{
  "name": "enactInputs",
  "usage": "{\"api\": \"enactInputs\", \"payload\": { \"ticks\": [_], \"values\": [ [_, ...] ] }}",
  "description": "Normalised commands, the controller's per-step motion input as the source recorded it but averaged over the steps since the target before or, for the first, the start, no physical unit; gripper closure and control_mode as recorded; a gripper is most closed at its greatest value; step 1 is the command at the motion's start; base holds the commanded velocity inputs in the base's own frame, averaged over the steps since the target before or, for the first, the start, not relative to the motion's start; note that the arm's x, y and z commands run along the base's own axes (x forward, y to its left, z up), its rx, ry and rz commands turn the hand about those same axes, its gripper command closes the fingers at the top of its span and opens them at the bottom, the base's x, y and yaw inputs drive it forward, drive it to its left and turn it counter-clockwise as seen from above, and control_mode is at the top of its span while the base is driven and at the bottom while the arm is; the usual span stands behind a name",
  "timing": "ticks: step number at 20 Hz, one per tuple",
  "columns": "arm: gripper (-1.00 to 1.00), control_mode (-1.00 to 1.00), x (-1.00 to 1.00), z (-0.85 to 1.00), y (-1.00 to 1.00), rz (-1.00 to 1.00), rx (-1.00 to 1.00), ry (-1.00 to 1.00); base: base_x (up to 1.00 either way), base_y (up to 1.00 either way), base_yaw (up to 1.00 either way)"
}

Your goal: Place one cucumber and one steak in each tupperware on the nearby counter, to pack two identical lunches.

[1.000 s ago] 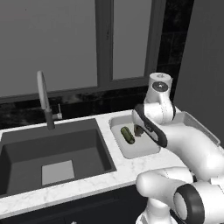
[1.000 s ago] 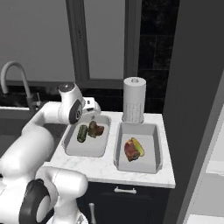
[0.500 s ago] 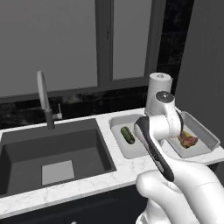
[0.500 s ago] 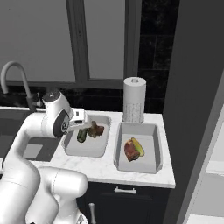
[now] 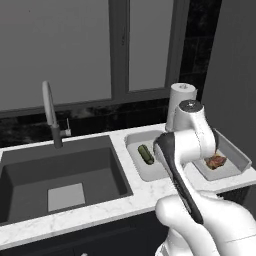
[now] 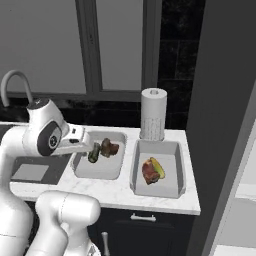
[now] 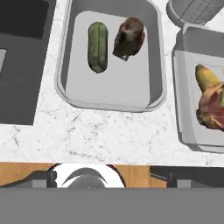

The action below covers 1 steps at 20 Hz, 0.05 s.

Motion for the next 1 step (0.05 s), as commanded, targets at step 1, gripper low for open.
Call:
{"api": "enactInputs", "payload": {
  "ticks": [1],
  "values": [
    [-1.00, -1.00, -0.74, 0.55, -0.21, 0.00, 0.00, 0.00, 0.00, 0.00, 0.00]
  ]
}}
